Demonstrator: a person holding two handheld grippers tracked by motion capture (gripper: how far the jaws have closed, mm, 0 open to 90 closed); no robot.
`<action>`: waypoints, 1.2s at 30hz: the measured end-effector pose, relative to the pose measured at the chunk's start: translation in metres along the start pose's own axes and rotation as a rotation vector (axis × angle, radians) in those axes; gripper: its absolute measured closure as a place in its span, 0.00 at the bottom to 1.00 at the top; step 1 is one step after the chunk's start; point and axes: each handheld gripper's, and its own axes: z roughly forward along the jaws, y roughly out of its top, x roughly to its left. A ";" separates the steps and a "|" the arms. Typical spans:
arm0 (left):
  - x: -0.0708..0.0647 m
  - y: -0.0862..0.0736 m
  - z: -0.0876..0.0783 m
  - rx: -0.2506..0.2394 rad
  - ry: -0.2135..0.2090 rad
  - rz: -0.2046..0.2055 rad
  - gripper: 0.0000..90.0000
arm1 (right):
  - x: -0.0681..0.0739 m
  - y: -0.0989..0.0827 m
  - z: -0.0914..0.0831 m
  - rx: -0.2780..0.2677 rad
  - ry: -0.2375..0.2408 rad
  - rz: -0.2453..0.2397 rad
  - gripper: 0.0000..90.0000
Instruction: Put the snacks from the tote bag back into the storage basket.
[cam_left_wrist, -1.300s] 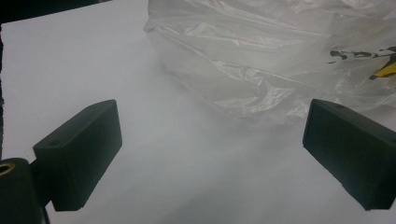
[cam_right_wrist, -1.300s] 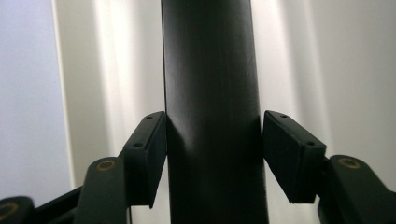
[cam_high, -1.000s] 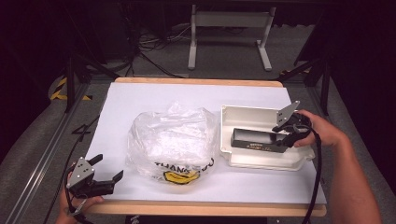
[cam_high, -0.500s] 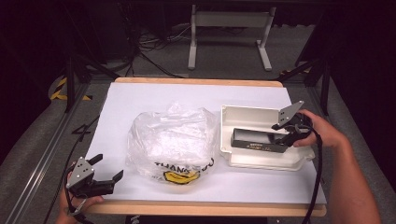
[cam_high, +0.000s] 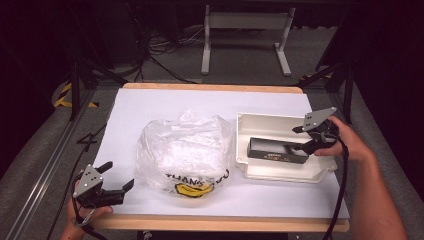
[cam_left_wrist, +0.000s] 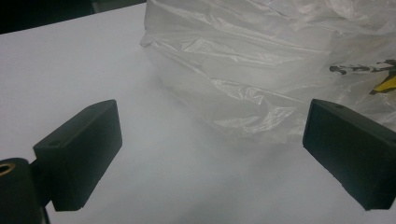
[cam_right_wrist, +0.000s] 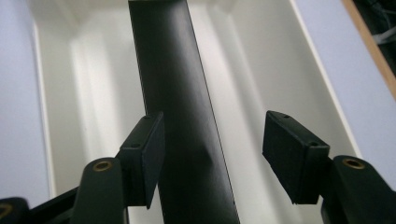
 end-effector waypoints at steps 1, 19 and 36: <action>0.001 0.000 0.001 0.003 -0.005 0.001 0.06 | 0.001 0.000 -0.001 -0.012 -0.016 0.004 0.42; 0.000 0.003 0.004 -0.010 -0.016 0.017 0.06 | 0.013 0.001 -0.010 -0.144 -0.246 0.223 0.35; -0.001 0.004 0.002 -0.018 -0.010 0.002 0.06 | 0.030 -0.006 -0.018 -0.136 -0.357 0.350 0.27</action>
